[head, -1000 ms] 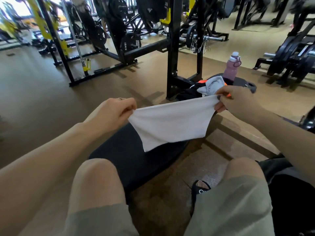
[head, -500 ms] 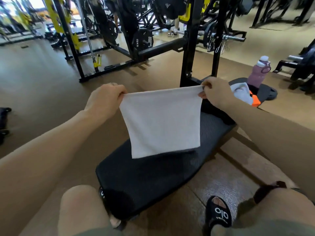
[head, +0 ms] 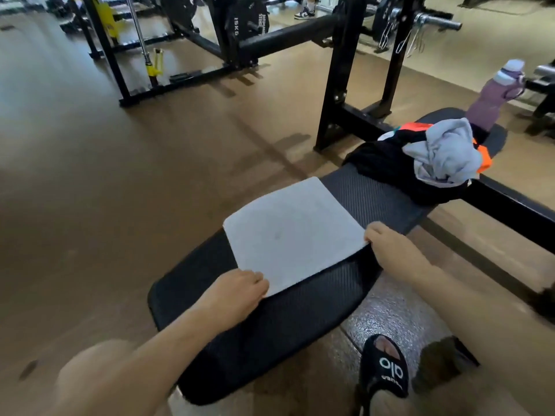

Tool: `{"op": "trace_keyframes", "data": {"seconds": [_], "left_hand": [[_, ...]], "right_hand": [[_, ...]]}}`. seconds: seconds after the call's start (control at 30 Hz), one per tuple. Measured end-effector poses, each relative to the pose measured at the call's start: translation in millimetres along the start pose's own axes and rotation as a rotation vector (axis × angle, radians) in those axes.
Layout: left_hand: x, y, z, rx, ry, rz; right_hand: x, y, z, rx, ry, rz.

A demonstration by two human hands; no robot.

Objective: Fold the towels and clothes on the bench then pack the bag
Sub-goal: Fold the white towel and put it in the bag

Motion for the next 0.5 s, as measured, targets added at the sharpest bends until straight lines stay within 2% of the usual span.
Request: {"op": "trace_keyframes", "data": {"seconds": [0.1,0.27,0.37,0.5], "left_hand": [[17,21,5,-0.005,0.057,-0.048],[21,20,-8,0.025,0.131,-0.162],[33,24,-9,-0.035,0.201,-0.235],[48,25,-16,-0.037,0.284,-0.236]], "right_hand": [[5,21,-18,-0.044,-0.027,-0.165],[6,12,-42,0.036,-0.07,-0.255],[6,14,-57,0.025,-0.053,-0.293],[6,18,-71,-0.009,-0.012,-0.315]]}}
Point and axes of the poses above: each hand's wrist, its own z-axis towards the middle knuckle, its own y-axis out of the palm, x = y × z, the point moved 4 cm from there along z, towards the middle knuckle, and after that the axes turned 12 degrees about -x, right-handed, at the moved point
